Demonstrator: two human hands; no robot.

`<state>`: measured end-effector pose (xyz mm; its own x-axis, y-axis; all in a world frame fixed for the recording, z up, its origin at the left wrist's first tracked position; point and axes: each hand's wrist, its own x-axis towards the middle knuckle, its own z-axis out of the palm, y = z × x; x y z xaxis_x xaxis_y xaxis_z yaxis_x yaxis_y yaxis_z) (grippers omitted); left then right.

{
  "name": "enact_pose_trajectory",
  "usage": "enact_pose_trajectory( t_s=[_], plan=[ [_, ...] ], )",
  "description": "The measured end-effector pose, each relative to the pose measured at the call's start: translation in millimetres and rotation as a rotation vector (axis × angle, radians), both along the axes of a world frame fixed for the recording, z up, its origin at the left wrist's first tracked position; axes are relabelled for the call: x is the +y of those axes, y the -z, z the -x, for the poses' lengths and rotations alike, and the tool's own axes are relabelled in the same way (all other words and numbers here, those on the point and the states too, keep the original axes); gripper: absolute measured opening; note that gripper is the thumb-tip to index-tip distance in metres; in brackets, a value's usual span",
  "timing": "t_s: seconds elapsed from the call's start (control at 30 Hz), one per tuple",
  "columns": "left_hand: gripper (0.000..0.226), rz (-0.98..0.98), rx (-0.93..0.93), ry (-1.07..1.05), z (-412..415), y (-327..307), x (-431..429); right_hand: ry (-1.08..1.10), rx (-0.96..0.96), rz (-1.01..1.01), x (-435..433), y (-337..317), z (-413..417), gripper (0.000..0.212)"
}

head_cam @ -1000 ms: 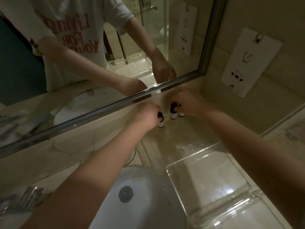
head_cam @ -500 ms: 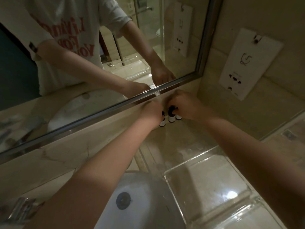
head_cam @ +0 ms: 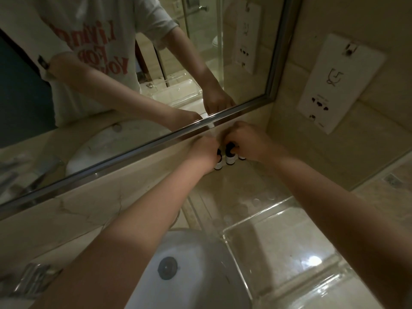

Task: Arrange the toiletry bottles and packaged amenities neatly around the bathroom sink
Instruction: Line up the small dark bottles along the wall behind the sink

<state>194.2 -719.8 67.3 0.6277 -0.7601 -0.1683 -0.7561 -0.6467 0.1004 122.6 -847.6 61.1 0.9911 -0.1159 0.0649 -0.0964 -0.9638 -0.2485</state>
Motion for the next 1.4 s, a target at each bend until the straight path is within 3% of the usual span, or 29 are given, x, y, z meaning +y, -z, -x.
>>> enact_pose_trajectory(
  t_s=[0.4, 0.53, 0.63, 0.97, 1.4],
  plan=[
    [0.024, -0.021, 0.008, -0.039, 4.7, -3.4, 6.0, -0.006, -0.038, -0.033, 3.4, -9.8, 10.4, 0.022],
    [0.027, 0.015, -0.019, -0.037, 7.9, -9.3, 19.8, 0.053, -0.016, -0.005, 10.5, -21.1, 22.1, 0.031],
    [0.027, 0.074, -0.046, -0.036, 17.6, -21.2, 41.7, 0.101, 0.024, 0.034, 23.0, -31.6, 33.7, 0.026],
    [0.039, 0.16, -0.103, -0.124, 75.3, -57.1, 153.5, 0.121, -0.155, 0.062, 109.7, -53.7, 98.2, 0.033],
    [0.037, 0.306, -0.028, -0.39, 128.1, -47.9, 366.2, -0.033, -0.038, -0.023, 311.1, -38.5, 134.5, 0.04]
  ],
)
